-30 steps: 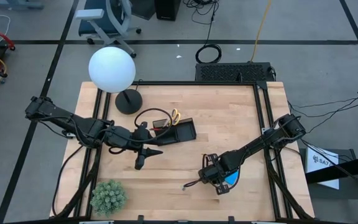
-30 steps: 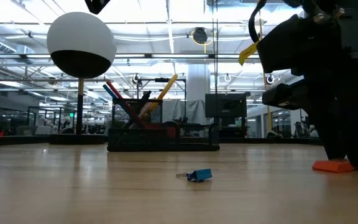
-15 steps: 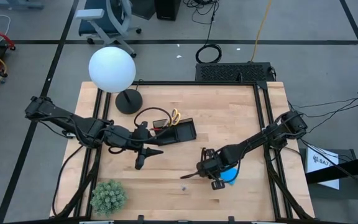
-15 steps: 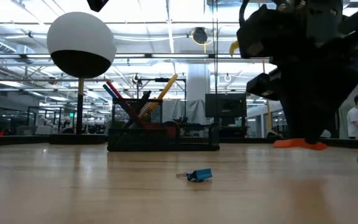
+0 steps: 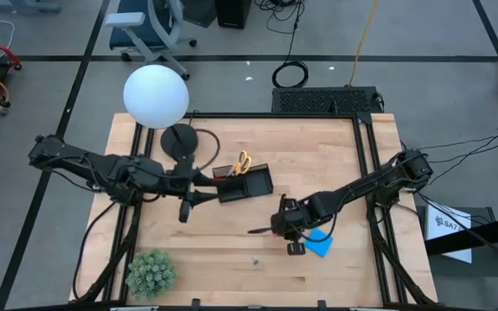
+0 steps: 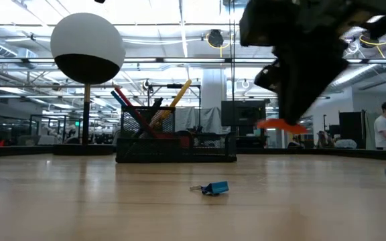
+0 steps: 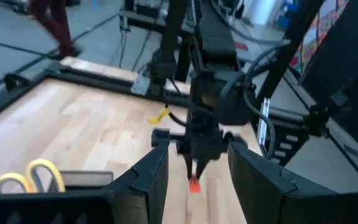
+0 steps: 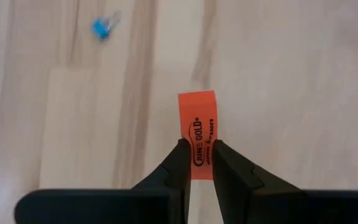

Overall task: Pick and place office supplies into organizer
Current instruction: Put the orange eraser into the black organizer

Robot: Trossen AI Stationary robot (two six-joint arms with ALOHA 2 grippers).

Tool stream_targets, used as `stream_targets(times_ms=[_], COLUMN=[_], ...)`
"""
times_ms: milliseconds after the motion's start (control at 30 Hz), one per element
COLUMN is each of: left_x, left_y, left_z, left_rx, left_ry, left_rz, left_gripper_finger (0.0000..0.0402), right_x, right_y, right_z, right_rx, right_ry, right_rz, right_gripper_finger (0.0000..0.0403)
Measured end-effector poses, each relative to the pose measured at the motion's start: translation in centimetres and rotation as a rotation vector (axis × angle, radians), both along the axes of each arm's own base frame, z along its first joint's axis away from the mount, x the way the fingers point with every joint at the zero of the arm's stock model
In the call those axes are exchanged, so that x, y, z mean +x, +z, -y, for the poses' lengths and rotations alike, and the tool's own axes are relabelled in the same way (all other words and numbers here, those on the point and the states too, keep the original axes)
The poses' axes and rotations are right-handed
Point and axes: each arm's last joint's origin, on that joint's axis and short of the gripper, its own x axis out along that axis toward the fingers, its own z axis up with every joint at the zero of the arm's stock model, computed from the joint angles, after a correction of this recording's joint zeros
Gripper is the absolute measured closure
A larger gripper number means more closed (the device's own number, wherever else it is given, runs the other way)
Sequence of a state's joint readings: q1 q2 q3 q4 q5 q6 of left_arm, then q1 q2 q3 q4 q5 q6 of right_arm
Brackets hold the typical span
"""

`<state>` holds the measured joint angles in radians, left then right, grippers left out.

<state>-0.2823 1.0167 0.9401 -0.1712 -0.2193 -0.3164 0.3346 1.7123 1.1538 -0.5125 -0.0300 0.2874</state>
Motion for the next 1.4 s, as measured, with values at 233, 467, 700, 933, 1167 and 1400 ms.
stream_targets(times_ms=[233, 467, 700, 933, 1167, 1400], left_x=[-1.7, -3.0, -3.7, -3.8, -3.8, -3.8], left_y=[1.1, 1.9, 2.2, 2.3, 2.3, 2.3], left_z=[-1.4, -2.2, -2.6, -2.7, -2.7, -2.7], left_rx=[-0.004, -0.01, -0.015, -0.014, -0.011, -0.01], left_ry=[0.042, 0.069, 0.083, 0.098, 0.097, 0.097], left_rz=[0.038, 0.069, 0.085, 0.089, 0.089, 0.089], left_gripper_finger=[0.0241, 0.0241, 0.0241, 0.0241, 0.0241, 0.0241], right_x=[1.0, 1.8, 2.5, 3.6, 4.3, 4.5], right_y=[1.1, 2.0, 3.3, 5.1, 6.0, 6.1], right_z=[1.5, 2.8, 3.9, 4.9, 7.0, 8.5], right_rx=[0.026, 0.034, 0.059, 0.036, 0.015, -0.007], right_ry=[-0.066, -0.113, -0.149, -0.134, -0.187, -0.202], right_rz=[0.1, 0.193, 0.305, 0.382, 0.412, 0.425], right_gripper_finger=[0.0358, 0.0358, 0.0358, 0.0358, 0.0358, 0.0358])
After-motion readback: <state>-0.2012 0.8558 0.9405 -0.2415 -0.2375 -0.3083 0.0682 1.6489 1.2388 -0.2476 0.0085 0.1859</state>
